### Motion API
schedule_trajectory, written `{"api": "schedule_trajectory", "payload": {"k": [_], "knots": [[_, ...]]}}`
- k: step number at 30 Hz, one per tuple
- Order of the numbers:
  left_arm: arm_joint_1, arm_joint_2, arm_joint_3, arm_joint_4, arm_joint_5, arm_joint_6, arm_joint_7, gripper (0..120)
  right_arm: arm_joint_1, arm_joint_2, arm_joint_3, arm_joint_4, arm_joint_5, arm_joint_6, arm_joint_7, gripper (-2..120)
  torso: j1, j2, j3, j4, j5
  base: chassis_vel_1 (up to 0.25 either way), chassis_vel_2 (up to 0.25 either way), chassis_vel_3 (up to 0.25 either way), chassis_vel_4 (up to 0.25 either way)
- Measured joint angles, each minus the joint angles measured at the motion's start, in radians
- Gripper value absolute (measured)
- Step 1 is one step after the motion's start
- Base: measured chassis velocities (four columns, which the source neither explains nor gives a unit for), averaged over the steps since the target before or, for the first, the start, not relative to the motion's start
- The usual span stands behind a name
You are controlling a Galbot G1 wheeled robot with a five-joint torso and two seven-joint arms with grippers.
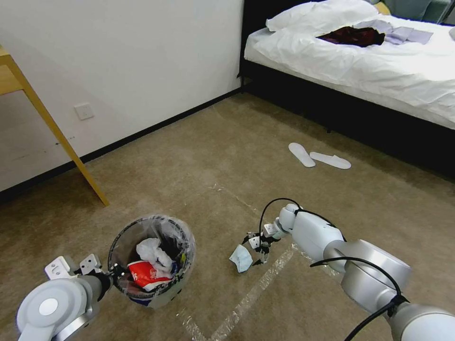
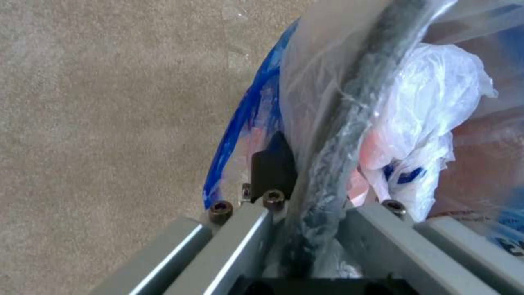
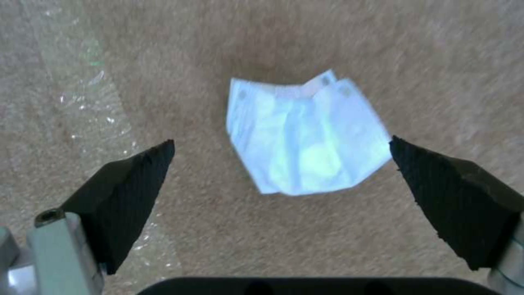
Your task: Pick up the trash bin and place the garbage on the floor into it.
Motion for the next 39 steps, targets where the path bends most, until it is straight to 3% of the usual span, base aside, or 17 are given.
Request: {"api": "schedule_trajectory", "payload": {"k": [9,23,39], "knots": [[-0.006,0.005,0.002,0.011,-0.001,0.001,0.006,0,-0.009,0.026,-0.022,-0.042,0.000,-0.024,0.062,100,0.000,0.000,0.000,0.0000,0.0001,0.000,0.000,0.000,0.000],[-0.019,0.006,0.010,0.025,0.009,0.004,0.021,0,-0.035,0.105,-0.061,-0.133,-0.009,-0.137,0.273,100,0.000,0.000,0.000,0.0000,0.0000,0.000,0.000,0.000,0.000],[-0.018,0.000,0.019,0.024,0.024,0.004,0.030,0,-0.042,0.139,-0.067,-0.174,0.051,-0.191,0.325,100,0.000,0.000,0.000,0.0000,0.0001,0.000,0.000,0.000,0.000]]}}
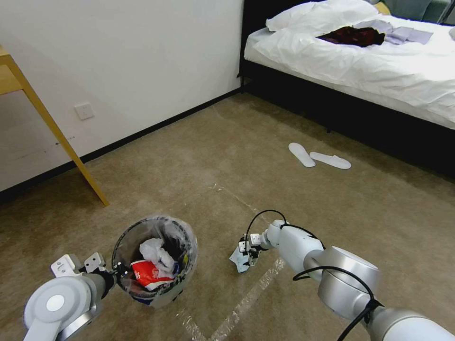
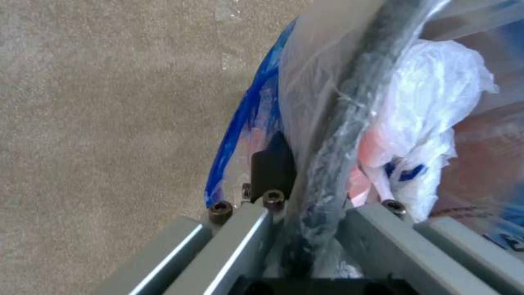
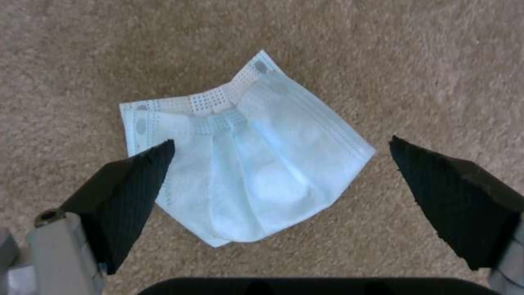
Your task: Pick up the trash bin and place the garbage on the floor into it.
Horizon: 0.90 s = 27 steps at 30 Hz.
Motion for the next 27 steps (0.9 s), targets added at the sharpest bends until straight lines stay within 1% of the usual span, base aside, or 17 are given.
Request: {"api": "schedule_trajectory", "payload": {"k": [10,11,12,14,15,16,17,18,20,21,22,23,24,26,27], "knots": [[0.002,-0.005,0.002,0.004,0.005,0.000,0.001,0,-0.013,0.005,-0.001,-0.010,0.015,-0.017,0.021,99,0.000,0.000,0.000,0.0000,0.0000,0.000,0.000,0.000,0.000],[0.001,-0.006,0.003,0.004,0.005,0.000,0.001,0,-0.016,0.005,-0.001,-0.010,0.018,-0.018,0.025,95,0.000,0.000,0.000,0.0000,0.0000,0.000,0.000,0.000,0.000],[0.001,-0.006,0.003,0.004,0.005,0.000,0.001,0,-0.016,0.005,-0.001,-0.010,0.018,-0.018,0.025,95,0.000,0.000,0.000,0.0000,0.0000,0.000,0.000,0.000,0.000],[-0.004,-0.006,0.006,0.007,0.004,0.000,0.001,0,-0.018,0.004,0.000,-0.008,0.027,-0.019,0.025,80,0.000,0.000,0.000,-0.0001,0.0000,0.000,0.000,0.000,0.000],[-0.004,-0.006,0.006,0.007,0.004,0.000,0.001,0,-0.018,0.004,0.000,-0.008,0.027,-0.019,0.025,80,0.000,0.000,0.000,-0.0001,0.0000,0.000,0.000,0.000,0.000],[-0.004,-0.005,0.006,0.008,0.003,0.000,0.001,0,-0.016,0.002,0.000,-0.006,0.029,-0.019,0.024,77,0.000,0.000,0.000,0.0000,0.0000,0.000,0.000,0.000,0.000],[-0.005,-0.003,0.006,0.011,0.003,0.000,0.001,0,-0.012,0.000,0.000,-0.004,0.032,-0.019,0.022,70,0.000,0.000,0.000,0.0000,0.0000,0.000,0.000,0.000,0.000],[-0.005,-0.003,0.006,0.011,0.003,0.000,0.001,0,-0.012,0.000,0.000,-0.004,0.032,-0.019,0.022,70,0.000,0.000,0.000,0.0000,0.0000,0.000,0.000,0.000,0.000],[-0.007,-0.001,0.008,0.013,0.003,0.000,0.001,0,-0.009,-0.004,0.003,-0.005,0.036,-0.024,0.016,59,0.000,0.000,0.000,0.0000,0.0000,0.000,0.000,0.000,0.000],[-0.007,-0.001,0.008,0.013,0.003,0.000,0.001,0,-0.009,-0.004,0.003,-0.005,0.036,-0.024,0.016,59,0.000,0.000,0.000,0.0000,0.0000,0.000,0.000,0.000,0.000],[-0.009,-0.002,0.011,0.014,0.003,0.000,0.001,0,-0.016,-0.008,0.004,-0.006,0.039,-0.025,0.016,51,0.000,0.000,0.000,0.0000,0.0000,0.000,0.000,0.000,0.000],[-0.009,-0.002,0.011,0.014,0.003,0.000,0.001,0,-0.016,-0.008,0.004,-0.006,0.039,-0.025,0.016,51,0.000,0.000,0.000,0.0000,0.0000,0.000,0.000,0.000,0.000],[-0.011,-0.002,0.012,0.015,0.003,0.000,0.001,0,-0.021,-0.012,0.005,-0.006,0.044,-0.025,0.016,48,0.000,0.000,0.000,0.0000,0.0001,0.000,0.000,0.000,0.000],[-0.012,0.000,0.014,0.017,0.003,0.001,0.001,0,-0.033,-0.023,0.006,-0.005,0.061,-0.026,0.018,36,0.000,0.000,0.000,-0.0001,0.0001,0.000,0.000,0.000,0.000],[-0.012,0.000,0.014,0.017,0.003,0.001,0.001,0,-0.033,-0.023,0.006,-0.005,0.061,-0.026,0.018,36,0.000,0.000,0.000,-0.0001,0.0001,0.000,0.000,0.000,0.000]]}}
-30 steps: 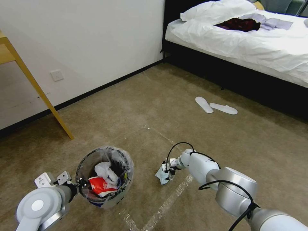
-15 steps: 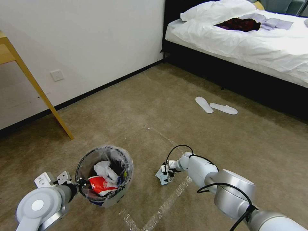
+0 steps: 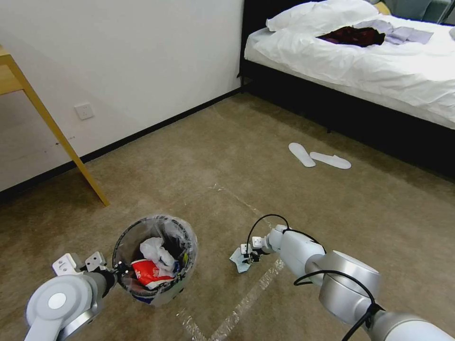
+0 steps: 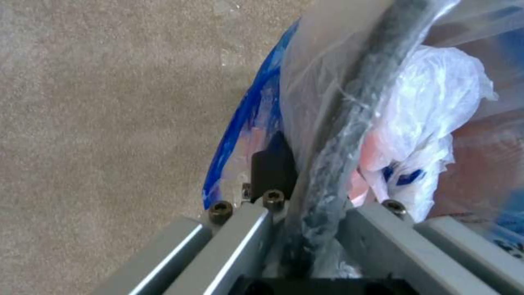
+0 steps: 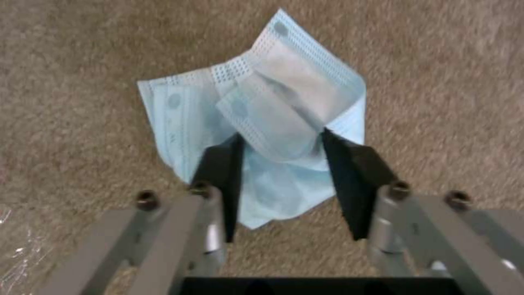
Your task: Pick up the trash bin and place the garbage on the floor into it.
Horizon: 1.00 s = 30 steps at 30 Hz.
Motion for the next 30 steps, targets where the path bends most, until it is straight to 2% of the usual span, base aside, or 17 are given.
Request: {"api": "schedule_trajectory", "payload": {"k": [2,3,5,6,10,22,30], "knots": [[-0.002,0.002,0.001,0.000,0.000,0.000,0.000,0,-0.003,-0.005,0.003,0.000,0.006,-0.002,0.003,26,0.000,0.000,0.000,0.0000,0.0000,0.000,0.000,0.000,0.000],[-0.002,0.002,0.001,0.000,0.000,0.000,0.000,0,-0.003,-0.005,0.003,0.000,0.006,-0.002,0.003,26,0.000,0.000,0.000,0.0000,0.0000,0.000,0.000,0.000,0.000],[-0.004,0.003,0.006,0.000,0.000,0.000,0.000,0,-0.006,-0.009,0.007,-0.001,0.016,-0.008,0.008,15,0.000,0.000,0.000,0.0001,0.0000,0.000,0.000,0.000,0.000],[-0.004,0.003,0.006,0.000,0.000,0.000,0.000,0,-0.006,-0.009,0.007,-0.001,0.016,-0.008,0.008,15,0.000,0.000,0.000,0.0001,0.0000,0.000,0.000,0.000,0.000],[-0.005,0.004,0.008,0.001,0.000,0.000,-0.001,0,-0.013,-0.017,0.011,0.005,0.029,-0.009,0.008,0,0.000,0.000,0.000,0.0000,0.0000,0.000,0.000,0.000,0.000],[0.004,0.003,0.009,-0.003,0.017,-0.004,0.006,0,-0.024,-0.032,0.015,0.022,0.063,-0.002,0.010,0,0.000,0.000,0.000,0.0001,0.0000,0.000,0.000,0.000,0.000],[0.001,0.004,0.014,0.000,0.019,-0.006,0.007,0,-0.021,-0.057,0.049,0.063,0.106,0.037,-0.043,0,0.000,0.000,0.000,0.0000,0.0000,0.000,0.000,0.000,0.000]]}}
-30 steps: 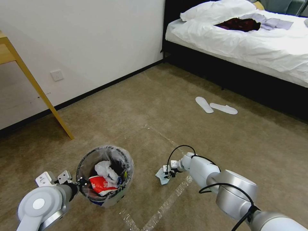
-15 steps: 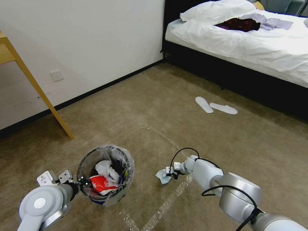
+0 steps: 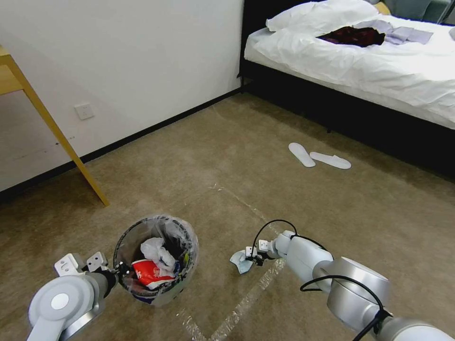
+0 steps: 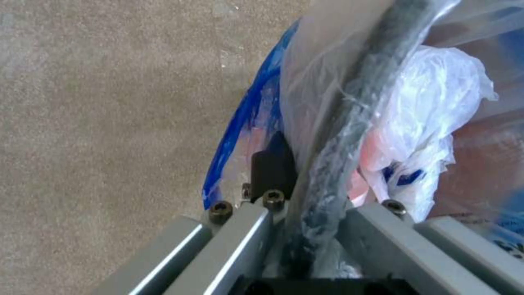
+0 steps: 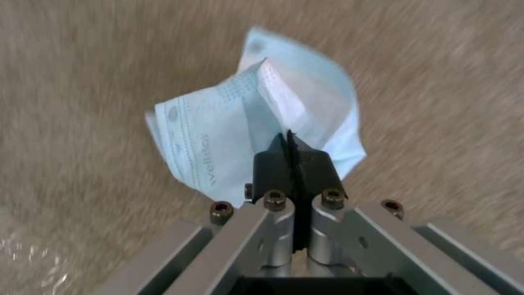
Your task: Pick up the trash bin and place the garbage on the floor into it.
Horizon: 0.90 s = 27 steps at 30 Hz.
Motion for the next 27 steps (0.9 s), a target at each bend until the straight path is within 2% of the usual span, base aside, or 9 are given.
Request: {"api": "schedule_trajectory", "payload": {"k": [6,9,12,18,21,27], "knots": [[0.001,0.003,0.002,0.004,0.003,-0.001,0.000,0,0.019,-0.054,0.043,0.102,0.096,0.036,-0.048,0,0.000,0.000,0.000,0.0002,-0.0002,0.000,0.000,0.000,0.000],[-0.003,0.007,0.007,0.006,0.003,-0.003,0.000,0,0.019,-0.106,0.054,0.223,0.166,0.051,-0.081,0,0.000,0.000,0.000,0.0000,0.0000,0.000,0.000,0.000,0.000],[-0.007,0.008,0.011,0.010,0.003,-0.003,-0.002,0,0.018,-0.136,0.062,0.282,0.204,0.052,-0.086,0,0.000,0.000,0.000,0.0002,-0.0001,0.000,0.000,0.000,0.000],[-0.011,0.009,0.016,0.015,0.003,-0.004,-0.002,0,-0.001,-0.179,0.099,0.349,0.235,0.053,-0.088,0,0.000,0.000,0.000,0.0001,0.0000,0.000,0.000,0.000,0.000],[-0.014,0.012,0.017,0.017,0.002,-0.005,-0.002,0,-0.033,-0.223,0.150,0.422,0.267,0.058,-0.092,0,0.000,0.000,0.000,0.0000,0.0000,0.000,0.000,0.000,0.000],[-0.019,0.018,0.017,0.020,-0.003,-0.005,-0.002,0,-0.067,-0.265,0.253,0.520,0.298,0.077,-0.097,0,0.000,0.000,0.000,0.0002,0.0000,0.000,0.000,0.000,0.000]]}}
